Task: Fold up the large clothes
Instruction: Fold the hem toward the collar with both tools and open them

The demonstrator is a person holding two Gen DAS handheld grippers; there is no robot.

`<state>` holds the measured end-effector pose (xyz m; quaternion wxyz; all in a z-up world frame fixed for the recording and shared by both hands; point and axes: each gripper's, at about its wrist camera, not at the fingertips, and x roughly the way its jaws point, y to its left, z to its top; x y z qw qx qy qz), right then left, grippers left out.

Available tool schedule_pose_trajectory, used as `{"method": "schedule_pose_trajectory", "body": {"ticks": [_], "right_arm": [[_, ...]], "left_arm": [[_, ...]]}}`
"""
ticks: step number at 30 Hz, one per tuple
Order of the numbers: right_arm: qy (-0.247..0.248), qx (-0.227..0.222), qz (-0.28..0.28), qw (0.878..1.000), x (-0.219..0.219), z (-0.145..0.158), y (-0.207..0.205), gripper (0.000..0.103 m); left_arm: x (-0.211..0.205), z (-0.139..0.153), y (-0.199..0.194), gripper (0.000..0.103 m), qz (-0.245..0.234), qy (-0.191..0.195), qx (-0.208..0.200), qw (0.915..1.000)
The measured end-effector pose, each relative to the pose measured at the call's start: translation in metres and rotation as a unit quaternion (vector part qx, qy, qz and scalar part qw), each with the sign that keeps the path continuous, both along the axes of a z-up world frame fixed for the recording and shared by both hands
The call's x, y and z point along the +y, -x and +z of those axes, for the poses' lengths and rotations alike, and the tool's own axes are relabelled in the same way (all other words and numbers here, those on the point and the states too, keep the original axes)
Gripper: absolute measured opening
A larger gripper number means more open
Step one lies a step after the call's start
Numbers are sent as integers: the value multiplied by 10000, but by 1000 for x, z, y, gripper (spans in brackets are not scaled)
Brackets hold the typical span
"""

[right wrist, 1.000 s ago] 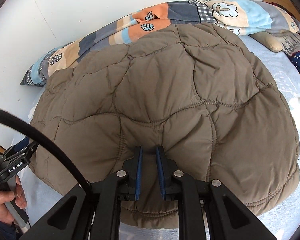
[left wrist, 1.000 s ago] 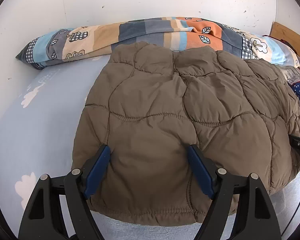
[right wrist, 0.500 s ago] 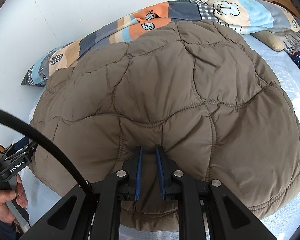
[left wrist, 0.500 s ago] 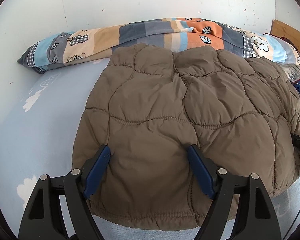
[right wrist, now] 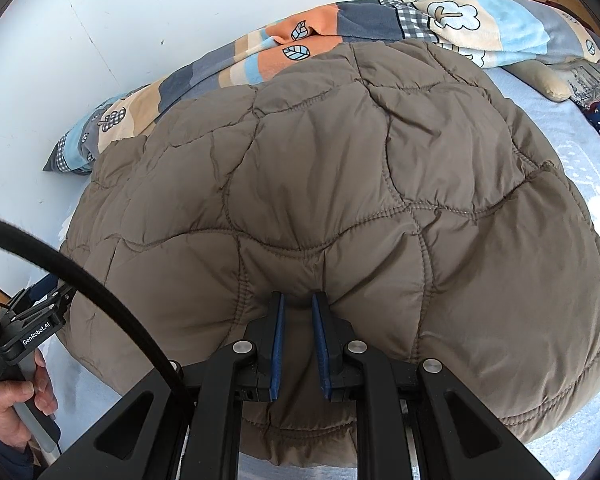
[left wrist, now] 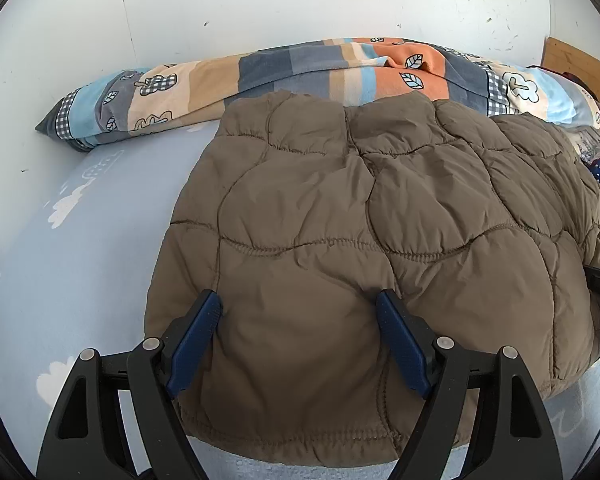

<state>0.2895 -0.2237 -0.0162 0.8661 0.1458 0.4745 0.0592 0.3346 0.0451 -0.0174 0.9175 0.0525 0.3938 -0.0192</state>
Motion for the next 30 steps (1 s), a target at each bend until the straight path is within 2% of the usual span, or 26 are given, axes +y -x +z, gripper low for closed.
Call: {"method": "schedule_pose_trajectory", "body": {"ticks": [3,5,10,13,14,16,17,19,23,25,27,30], "right_arm": [[-11,4,13,10000,-1,0,-2,15],[-42,25,31,10000,-3,0,-6,15],[-241,88,16,9997,-13,5,-19,14],[-176,99,58,9998,-16,19,-25,16],[-92,-38,73,9999,-17,29,-25,19],[8,-302,43,9995,-24,47,-27,41],[-11,-437,-57,9990,-33,56,-31,43],[-67,-512,-205,9985,-46,63,-40,43],[184,-510,-201,9983,-56,68,-77,42],[309,-430,-182,9984,-61,66,-94,36],[410,-318,-205,9984,-67,57,-116,31],[458,-146,-333,9983,-82,44,-140,31]], "left_arm": [[4,4,-6,80,-14,106,46,9999],[12,10,-14,80,27,323,81,9994],[24,16,-32,80,37,425,228,9988],[29,28,-34,80,26,634,220,9977],[31,32,-35,80,20,678,173,9975],[35,38,-36,80,57,743,126,9971],[35,39,-36,80,47,772,139,9969],[36,36,-38,80,44,710,166,9973],[34,32,-49,80,-2,631,251,9977],[33,36,-56,80,-24,611,212,9979],[33,43,-72,80,-34,591,177,9981],[30,41,-111,80,-65,655,386,9971]]}}
